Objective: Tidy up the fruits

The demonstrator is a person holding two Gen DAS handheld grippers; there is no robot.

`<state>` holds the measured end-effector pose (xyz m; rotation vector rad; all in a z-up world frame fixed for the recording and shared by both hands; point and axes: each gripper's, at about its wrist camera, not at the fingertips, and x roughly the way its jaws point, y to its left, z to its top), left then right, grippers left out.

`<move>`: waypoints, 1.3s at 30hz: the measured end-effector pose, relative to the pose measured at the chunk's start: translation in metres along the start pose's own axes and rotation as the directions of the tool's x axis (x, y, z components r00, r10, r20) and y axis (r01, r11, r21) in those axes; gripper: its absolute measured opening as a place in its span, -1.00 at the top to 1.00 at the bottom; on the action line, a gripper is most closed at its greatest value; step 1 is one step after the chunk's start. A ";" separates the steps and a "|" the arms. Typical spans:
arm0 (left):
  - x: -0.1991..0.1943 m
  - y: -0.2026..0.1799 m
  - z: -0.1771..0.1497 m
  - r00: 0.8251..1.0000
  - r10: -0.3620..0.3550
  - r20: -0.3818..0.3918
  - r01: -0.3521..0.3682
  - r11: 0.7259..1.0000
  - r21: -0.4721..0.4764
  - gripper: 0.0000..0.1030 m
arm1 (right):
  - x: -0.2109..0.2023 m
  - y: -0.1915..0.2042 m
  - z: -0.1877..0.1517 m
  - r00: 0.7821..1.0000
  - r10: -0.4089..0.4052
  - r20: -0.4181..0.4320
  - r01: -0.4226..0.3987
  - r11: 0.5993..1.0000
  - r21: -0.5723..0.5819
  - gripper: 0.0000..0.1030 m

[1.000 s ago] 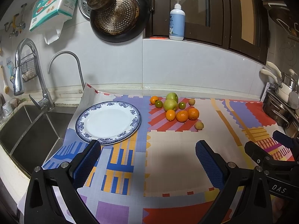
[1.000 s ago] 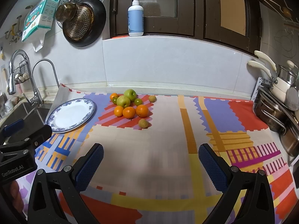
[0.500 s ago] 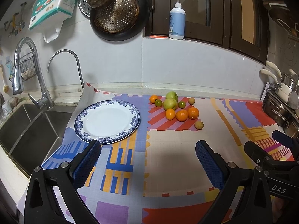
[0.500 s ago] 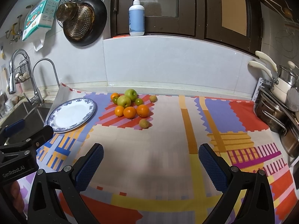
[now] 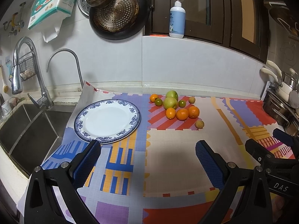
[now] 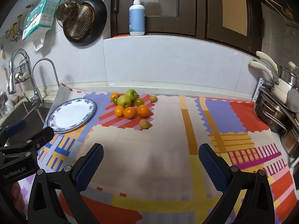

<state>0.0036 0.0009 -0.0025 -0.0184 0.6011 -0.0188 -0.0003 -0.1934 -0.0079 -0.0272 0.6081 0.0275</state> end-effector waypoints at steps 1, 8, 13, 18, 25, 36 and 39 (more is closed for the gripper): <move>0.001 0.000 0.000 1.000 0.001 0.000 -0.001 1.000 0.001 -1.00 | 0.000 0.000 0.000 1.000 -0.001 0.001 0.001 1.000 0.000 -0.99; 0.001 0.000 0.001 1.000 0.001 -0.002 -0.001 1.000 0.001 -1.00 | 0.001 0.000 0.000 1.000 -0.001 -0.001 0.001 1.000 0.000 -0.99; 0.001 -0.001 0.001 1.000 0.001 -0.002 -0.001 1.000 0.001 -1.00 | 0.002 0.000 0.000 1.000 -0.002 -0.003 0.002 1.000 0.000 -0.99; 0.002 -0.001 -0.001 1.000 -0.001 -0.006 0.001 1.000 0.000 -1.00 | 0.003 -0.001 -0.001 1.000 0.000 -0.008 0.000 1.000 -0.001 -0.99; 0.011 -0.001 -0.002 1.000 -0.011 -0.021 0.011 1.000 0.001 -1.00 | 0.008 0.000 -0.002 1.000 -0.001 -0.019 0.001 1.000 -0.001 -0.99; 0.033 -0.013 0.018 0.997 -0.067 0.039 0.059 0.982 0.177 -0.80 | 0.032 0.003 0.010 1.000 -0.013 -0.016 0.012 0.999 -0.051 -0.99; 0.048 -0.018 0.031 0.995 -0.084 0.057 0.068 0.968 0.240 -0.74 | 0.048 0.003 0.019 1.000 0.004 -0.022 -0.005 0.999 -0.049 -0.97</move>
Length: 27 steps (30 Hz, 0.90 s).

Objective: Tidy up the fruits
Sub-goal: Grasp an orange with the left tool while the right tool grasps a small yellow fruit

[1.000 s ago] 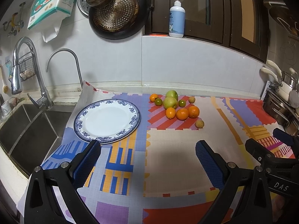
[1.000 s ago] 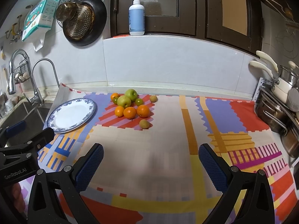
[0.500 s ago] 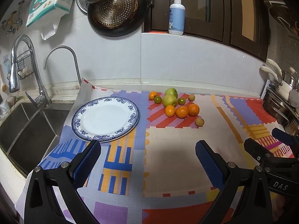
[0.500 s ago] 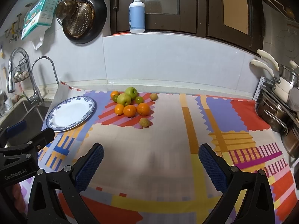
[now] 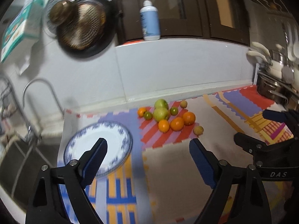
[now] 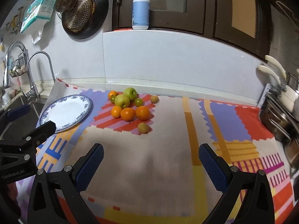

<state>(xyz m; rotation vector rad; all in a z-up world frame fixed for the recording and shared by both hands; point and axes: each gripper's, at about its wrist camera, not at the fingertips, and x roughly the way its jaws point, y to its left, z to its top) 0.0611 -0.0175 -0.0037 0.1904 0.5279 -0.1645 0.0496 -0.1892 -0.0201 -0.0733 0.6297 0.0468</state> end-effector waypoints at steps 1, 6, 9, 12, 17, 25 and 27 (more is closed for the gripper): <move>0.009 -0.001 0.005 1.000 -0.010 0.007 0.010 1.000 0.028 -0.71 | 0.007 0.000 0.004 1.000 0.003 0.000 -0.003 1.000 -0.004 -0.95; 0.047 -0.006 0.019 0.997 -0.083 -0.003 0.083 0.989 0.123 -0.47 | 0.046 -0.003 0.014 0.999 0.028 -0.041 -0.028 1.000 -0.004 -0.75; 0.071 -0.013 0.025 0.990 -0.139 -0.023 0.141 0.972 0.187 -0.30 | 0.067 -0.004 0.015 0.996 0.050 -0.070 -0.050 0.999 0.000 -0.62; 0.095 -0.019 0.028 0.978 -0.201 -0.057 0.209 0.951 0.229 -0.18 | 0.084 -0.004 0.015 0.994 0.070 -0.084 -0.069 0.998 0.010 -0.53; 0.124 -0.030 0.024 0.960 -0.260 -0.101 0.279 0.903 0.328 -0.08 | 0.109 -0.006 0.014 0.989 0.102 -0.111 -0.099 0.995 0.031 -0.34; 0.157 -0.043 0.018 0.945 -0.287 -0.156 0.326 0.852 0.409 0.08 | 0.139 -0.004 0.009 0.981 0.140 -0.137 -0.141 0.990 0.004 -0.06; 0.163 -0.044 0.018 0.941 -0.295 -0.166 0.338 0.845 0.414 0.09 | 0.143 -0.004 0.008 0.978 0.151 -0.144 -0.152 0.988 0.005 -0.02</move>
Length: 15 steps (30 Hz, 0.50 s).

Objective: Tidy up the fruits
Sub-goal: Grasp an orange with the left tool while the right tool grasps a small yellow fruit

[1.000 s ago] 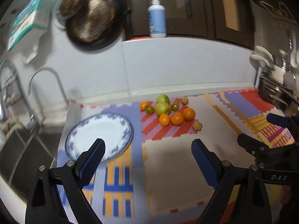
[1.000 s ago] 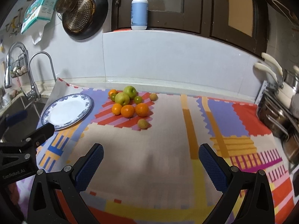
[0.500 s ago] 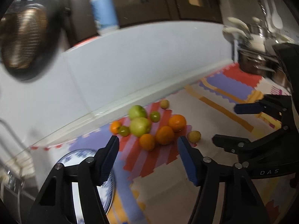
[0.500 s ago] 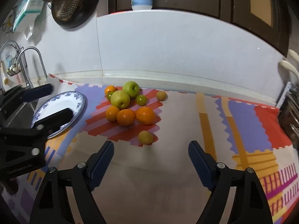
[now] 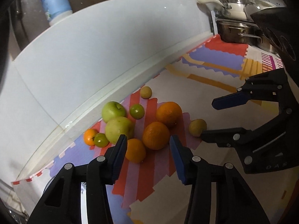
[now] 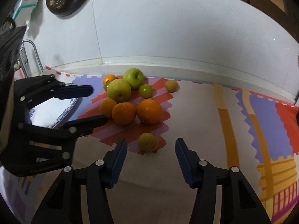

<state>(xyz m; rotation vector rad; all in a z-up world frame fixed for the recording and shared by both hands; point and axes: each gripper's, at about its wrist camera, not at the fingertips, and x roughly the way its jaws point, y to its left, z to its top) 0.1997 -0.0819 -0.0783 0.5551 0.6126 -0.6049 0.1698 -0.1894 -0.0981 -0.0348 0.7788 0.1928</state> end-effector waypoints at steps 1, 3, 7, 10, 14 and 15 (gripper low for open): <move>0.004 -0.001 0.001 1.000 -0.009 -0.003 0.009 1.000 0.012 0.09 | 0.002 0.000 0.000 1.000 0.006 -0.004 -0.006 1.000 -0.001 -0.02; 0.008 -0.002 0.001 1.000 -0.014 -0.005 0.014 0.999 0.036 0.09 | 0.007 -0.001 -0.001 1.000 0.019 -0.015 -0.019 1.000 -0.002 0.03; 0.017 -0.004 0.005 1.000 -0.025 -0.014 0.026 0.998 0.058 0.09 | 0.012 -0.003 -0.001 0.999 0.041 -0.018 -0.041 0.999 -0.003 0.09; 0.025 -0.003 0.008 0.999 -0.037 -0.028 0.038 0.998 0.049 0.09 | 0.016 -0.006 0.002 0.998 0.061 -0.014 -0.061 0.998 0.010 0.17; 0.034 -0.005 0.011 0.998 -0.048 -0.045 0.050 0.997 0.058 0.09 | 0.022 -0.009 0.002 0.996 0.089 -0.029 -0.088 0.996 0.034 0.26; 0.035 -0.006 0.010 0.997 -0.050 -0.052 0.053 0.997 0.062 0.09 | 0.022 -0.010 0.001 0.995 0.093 -0.033 -0.091 0.995 0.039 0.29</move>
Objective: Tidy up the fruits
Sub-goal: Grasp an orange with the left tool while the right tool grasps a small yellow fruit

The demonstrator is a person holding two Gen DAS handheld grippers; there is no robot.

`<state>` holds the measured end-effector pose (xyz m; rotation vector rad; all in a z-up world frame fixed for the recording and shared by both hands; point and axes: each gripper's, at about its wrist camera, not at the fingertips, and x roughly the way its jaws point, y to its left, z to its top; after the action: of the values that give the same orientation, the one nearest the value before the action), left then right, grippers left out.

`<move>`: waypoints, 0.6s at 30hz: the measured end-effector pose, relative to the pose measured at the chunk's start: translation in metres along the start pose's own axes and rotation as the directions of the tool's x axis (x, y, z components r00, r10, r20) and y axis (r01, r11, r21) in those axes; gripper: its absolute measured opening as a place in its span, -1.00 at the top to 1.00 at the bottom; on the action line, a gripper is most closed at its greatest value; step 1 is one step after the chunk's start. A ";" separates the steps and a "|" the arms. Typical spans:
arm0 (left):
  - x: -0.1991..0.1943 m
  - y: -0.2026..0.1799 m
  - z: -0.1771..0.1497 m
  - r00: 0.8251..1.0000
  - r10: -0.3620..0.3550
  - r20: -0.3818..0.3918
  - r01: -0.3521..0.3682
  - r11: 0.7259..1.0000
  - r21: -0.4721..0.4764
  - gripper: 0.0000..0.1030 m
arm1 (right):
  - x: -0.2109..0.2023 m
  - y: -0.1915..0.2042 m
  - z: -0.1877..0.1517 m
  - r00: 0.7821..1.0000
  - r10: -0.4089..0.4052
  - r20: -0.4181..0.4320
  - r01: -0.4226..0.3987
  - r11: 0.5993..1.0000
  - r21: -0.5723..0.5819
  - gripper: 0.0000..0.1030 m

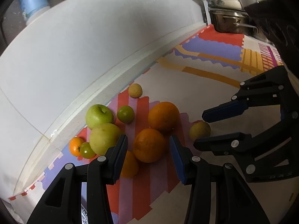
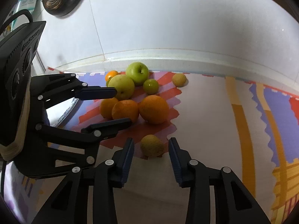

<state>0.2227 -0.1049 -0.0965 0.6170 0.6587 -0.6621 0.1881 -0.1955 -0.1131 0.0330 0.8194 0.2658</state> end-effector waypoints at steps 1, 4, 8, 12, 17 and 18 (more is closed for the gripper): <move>0.002 -0.001 0.000 1.000 -0.004 -0.007 0.004 1.000 0.003 0.09 | 0.001 -0.001 0.000 1.000 0.005 -0.003 -0.005 1.000 0.005 0.30; 0.007 -0.004 0.001 1.000 0.002 -0.019 -0.002 1.000 0.010 0.14 | 0.003 -0.004 0.000 1.000 0.016 -0.008 -0.016 1.000 0.019 0.40; 0.009 -0.001 0.003 1.000 0.013 -0.026 -0.013 1.000 -0.008 0.24 | 0.003 -0.006 0.000 1.000 0.024 -0.009 -0.023 0.999 0.027 0.43; 0.008 -0.001 0.002 1.000 0.019 -0.024 -0.019 1.000 -0.019 0.25 | 0.002 -0.006 0.000 1.000 0.021 -0.007 -0.021 0.999 0.032 0.43; -0.002 0.001 0.003 1.000 0.020 -0.012 -0.021 0.997 -0.071 0.25 | -0.001 -0.008 0.002 0.999 0.033 -0.004 -0.032 0.998 0.044 0.43; -0.005 0.002 0.004 1.000 0.020 -0.008 -0.021 0.996 -0.084 0.25 | -0.002 -0.008 0.002 0.999 0.032 0.000 -0.032 0.999 0.044 0.43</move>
<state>0.2226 -0.1046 -0.0900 0.5478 0.6825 -0.6102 0.1901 -0.2037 -0.1111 0.0871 0.8260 0.2784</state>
